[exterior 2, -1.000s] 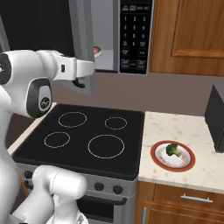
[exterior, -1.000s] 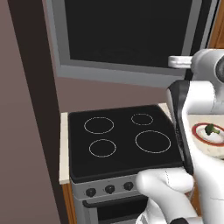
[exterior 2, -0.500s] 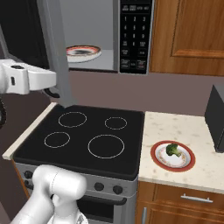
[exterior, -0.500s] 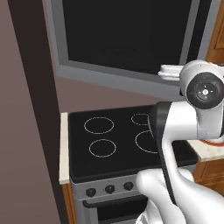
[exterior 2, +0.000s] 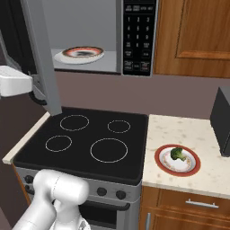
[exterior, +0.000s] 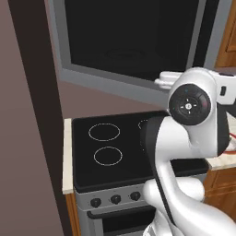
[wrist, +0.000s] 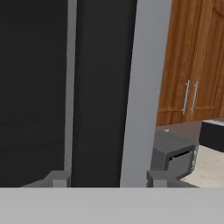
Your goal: Pick the broccoli from the counter and place it in the microwave. Then turn on the microwave.
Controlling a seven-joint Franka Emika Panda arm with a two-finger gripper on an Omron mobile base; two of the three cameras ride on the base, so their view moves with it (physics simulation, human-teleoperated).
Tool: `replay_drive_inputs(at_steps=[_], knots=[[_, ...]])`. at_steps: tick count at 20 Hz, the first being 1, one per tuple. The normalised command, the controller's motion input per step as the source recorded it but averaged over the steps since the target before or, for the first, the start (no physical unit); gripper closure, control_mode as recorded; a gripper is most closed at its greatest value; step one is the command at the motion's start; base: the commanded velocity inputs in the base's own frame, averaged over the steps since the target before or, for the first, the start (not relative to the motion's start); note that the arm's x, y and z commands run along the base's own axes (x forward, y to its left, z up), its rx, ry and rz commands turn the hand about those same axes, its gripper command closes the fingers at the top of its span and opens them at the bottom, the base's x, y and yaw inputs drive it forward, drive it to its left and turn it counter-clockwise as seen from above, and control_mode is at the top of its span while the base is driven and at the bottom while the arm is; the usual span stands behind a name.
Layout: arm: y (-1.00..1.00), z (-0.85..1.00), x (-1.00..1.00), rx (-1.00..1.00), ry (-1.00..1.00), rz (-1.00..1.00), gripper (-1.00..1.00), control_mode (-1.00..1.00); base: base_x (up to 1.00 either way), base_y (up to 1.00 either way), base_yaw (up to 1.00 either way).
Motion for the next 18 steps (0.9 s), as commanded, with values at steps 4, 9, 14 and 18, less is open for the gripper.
replay_drive_inputs(at_steps=[4,9,14,18], knots=[[0.00,0.19,-0.37,0.00,-0.01,0.00,-1.00,-1.00,0.00,0.00,0.00],[0.00,0.20,-0.62,0.00,-0.02,0.00,-1.00,-1.00,0.00,0.00,0.00],[0.00,0.23,-0.82,0.00,-0.01,0.03,-1.00,-1.00,0.00,0.00,0.00],[0.00,0.32,-0.46,0.01,0.00,0.03,-1.00,-1.00,0.00,0.00,0.00]])
